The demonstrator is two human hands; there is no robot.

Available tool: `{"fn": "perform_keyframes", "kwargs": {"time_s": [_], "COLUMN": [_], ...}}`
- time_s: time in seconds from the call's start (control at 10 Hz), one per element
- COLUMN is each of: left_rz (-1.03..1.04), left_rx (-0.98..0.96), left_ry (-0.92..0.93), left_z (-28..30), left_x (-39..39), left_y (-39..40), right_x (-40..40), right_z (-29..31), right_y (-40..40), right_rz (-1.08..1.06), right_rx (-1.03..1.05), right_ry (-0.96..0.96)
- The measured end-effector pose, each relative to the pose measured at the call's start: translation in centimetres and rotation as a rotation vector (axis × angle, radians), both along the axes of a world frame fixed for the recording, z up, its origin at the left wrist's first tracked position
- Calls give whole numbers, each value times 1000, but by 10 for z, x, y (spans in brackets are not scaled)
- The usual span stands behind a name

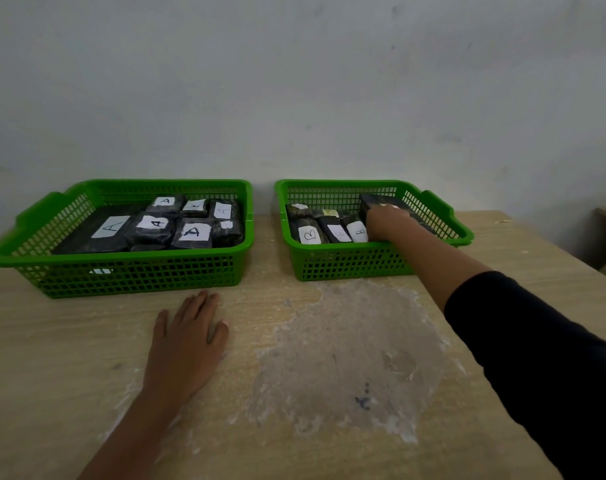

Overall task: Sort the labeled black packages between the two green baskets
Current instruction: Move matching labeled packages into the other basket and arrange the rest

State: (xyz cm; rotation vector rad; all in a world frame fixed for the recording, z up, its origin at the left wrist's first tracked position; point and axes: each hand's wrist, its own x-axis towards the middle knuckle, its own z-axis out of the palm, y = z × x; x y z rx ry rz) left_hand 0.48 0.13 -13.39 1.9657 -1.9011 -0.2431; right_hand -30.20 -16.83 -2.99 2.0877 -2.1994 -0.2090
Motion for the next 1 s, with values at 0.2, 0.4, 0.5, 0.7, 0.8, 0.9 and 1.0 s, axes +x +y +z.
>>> {"fn": "perform_keyframes", "kwargs": {"time_s": [0.2, 0.4, 0.5, 0.7, 0.8, 0.9, 1.0], "left_rz": [-7, -7, -8, -7, -8, -10, -9], "left_rx": [-3, 4, 13, 20, 11, 7, 9], "left_ry": [-5, 1, -8, -7, -1, 0, -6], "left_z": [0, -1, -2, -4, -4, -4, -4], "left_x": [1, 1, 2, 3, 3, 3, 3], "left_y": [1, 0, -1, -3, -3, -3, -3], "right_x": [-14, -22, -27, -40, -41, -42, -44], "right_z": [28, 28, 38, 64, 69, 72, 79], "right_y": [7, 17, 12, 7, 7, 7, 5], "right_rz": [48, 13, 23, -41, -96, -141, -151], "right_rx": [45, 234, 238, 283, 283, 256, 211], "right_ry": [-76, -90, -126, -253, -285, -350, -476]}}
